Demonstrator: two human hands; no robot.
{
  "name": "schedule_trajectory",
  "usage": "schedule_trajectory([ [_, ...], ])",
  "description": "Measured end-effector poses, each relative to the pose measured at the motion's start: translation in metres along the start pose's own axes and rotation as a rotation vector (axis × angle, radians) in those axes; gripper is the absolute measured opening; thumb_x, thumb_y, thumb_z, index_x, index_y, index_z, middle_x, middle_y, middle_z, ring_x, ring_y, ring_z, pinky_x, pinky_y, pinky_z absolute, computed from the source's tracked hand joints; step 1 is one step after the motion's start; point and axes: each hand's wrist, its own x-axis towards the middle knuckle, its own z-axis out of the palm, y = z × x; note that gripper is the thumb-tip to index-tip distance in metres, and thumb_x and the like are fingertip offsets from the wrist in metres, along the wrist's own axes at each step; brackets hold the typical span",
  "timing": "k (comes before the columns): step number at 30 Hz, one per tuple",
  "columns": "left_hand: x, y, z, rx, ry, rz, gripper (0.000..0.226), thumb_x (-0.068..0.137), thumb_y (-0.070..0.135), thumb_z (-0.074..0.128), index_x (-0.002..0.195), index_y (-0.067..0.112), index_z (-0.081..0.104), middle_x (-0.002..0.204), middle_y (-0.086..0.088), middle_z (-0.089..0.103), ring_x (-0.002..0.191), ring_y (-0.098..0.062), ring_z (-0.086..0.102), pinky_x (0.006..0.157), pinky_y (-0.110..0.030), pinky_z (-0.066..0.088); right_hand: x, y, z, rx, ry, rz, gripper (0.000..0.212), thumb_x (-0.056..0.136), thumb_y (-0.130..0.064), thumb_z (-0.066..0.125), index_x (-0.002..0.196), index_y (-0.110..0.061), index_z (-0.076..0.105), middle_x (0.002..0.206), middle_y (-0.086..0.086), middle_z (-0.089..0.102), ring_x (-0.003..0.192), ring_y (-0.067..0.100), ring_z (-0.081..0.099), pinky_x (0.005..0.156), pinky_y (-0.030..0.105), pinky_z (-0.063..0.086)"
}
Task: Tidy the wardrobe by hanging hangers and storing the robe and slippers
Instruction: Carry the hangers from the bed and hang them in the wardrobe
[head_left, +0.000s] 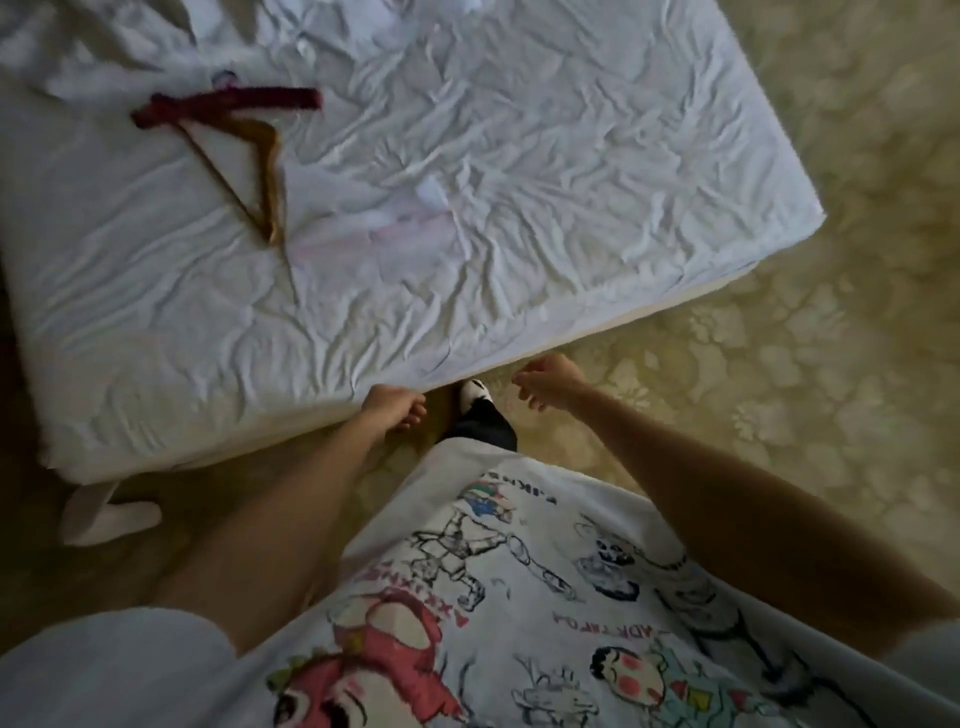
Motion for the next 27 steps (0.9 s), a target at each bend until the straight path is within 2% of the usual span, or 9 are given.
schedule_trajectory([
  [3, 0.014, 0.044, 0.003, -0.111, 0.031, -0.039, 0.017, 0.092, 0.014, 0.062, 0.083, 0.004, 0.071, 0.074, -0.007, 0.071, 0.057, -0.015, 0.061, 0.056, -0.025, 0.049, 0.033, -0.03, -0.045, -0.05, -0.067, 0.017, 0.014, 0.095, -0.015, 0.06, 0.088, -0.006, 0.069, 0.072, 0.007, 0.067, 0.053, 0.016, 0.059, 0.048, 0.023, 0.05],
  [7, 0.026, 0.1, 0.004, -0.263, 0.045, -0.055, 0.013, 0.088, 0.011, 0.064, 0.077, 0.005, 0.069, 0.07, -0.008, 0.069, 0.052, -0.016, 0.056, 0.05, -0.026, 0.045, 0.082, -0.05, -0.108, -0.105, -0.085, 0.035, 0.019, 0.096, -0.012, 0.062, 0.102, 0.004, 0.07, 0.077, 0.013, 0.068, 0.057, 0.02, 0.06, 0.051, 0.025, 0.051],
  [10, 0.032, 0.137, 0.003, -0.353, 0.032, -0.085, 0.011, 0.088, 0.009, 0.061, 0.082, 0.004, 0.068, 0.07, -0.009, 0.065, 0.049, -0.016, 0.052, 0.046, -0.025, 0.04, 0.114, -0.07, -0.142, -0.107, -0.116, 0.068, 0.019, 0.096, -0.009, 0.062, 0.105, 0.007, 0.068, 0.075, 0.014, 0.067, 0.053, 0.021, 0.058, 0.048, 0.026, 0.049],
  [13, 0.046, 0.171, 0.004, -0.397, 0.09, -0.094, 0.013, 0.091, 0.01, 0.059, 0.085, 0.004, 0.069, 0.072, -0.008, 0.066, 0.051, -0.015, 0.054, 0.046, -0.022, 0.042, 0.149, -0.097, -0.168, -0.142, -0.165, 0.087, 0.019, 0.095, -0.009, 0.062, 0.104, 0.006, 0.068, 0.075, 0.014, 0.065, 0.05, 0.019, 0.055, 0.048, 0.023, 0.045],
  [17, 0.065, 0.215, -0.001, -0.474, 0.15, -0.114, 0.01, 0.09, 0.014, 0.062, 0.085, 0.009, 0.07, 0.075, -0.005, 0.069, 0.051, -0.011, 0.057, 0.044, -0.017, 0.045, 0.2, -0.144, -0.189, -0.231, -0.256, 0.023, 0.017, 0.095, -0.011, 0.062, 0.103, 0.002, 0.07, 0.076, 0.011, 0.068, 0.055, 0.018, 0.059, 0.051, 0.023, 0.049],
  [21, 0.081, 0.253, -0.012, -0.58, 0.219, -0.147, 0.014, 0.09, 0.016, 0.062, 0.094, 0.006, 0.071, 0.081, -0.006, 0.072, 0.056, -0.013, 0.061, 0.053, -0.021, 0.049, 0.241, -0.204, -0.197, -0.26, -0.355, -0.058, 0.014, 0.095, -0.01, 0.061, 0.101, -0.001, 0.07, 0.074, 0.01, 0.067, 0.053, 0.016, 0.058, 0.048, 0.021, 0.048],
  [27, 0.116, 0.291, -0.051, -0.668, 0.335, -0.17, 0.02, 0.089, 0.018, 0.062, 0.101, 0.005, 0.073, 0.076, -0.003, 0.073, 0.056, -0.012, 0.063, 0.052, -0.022, 0.049, 0.299, -0.295, -0.185, -0.313, -0.408, -0.168, 0.014, 0.093, -0.014, 0.062, 0.098, -0.005, 0.072, 0.074, 0.007, 0.069, 0.057, 0.016, 0.06, 0.053, 0.024, 0.048],
])
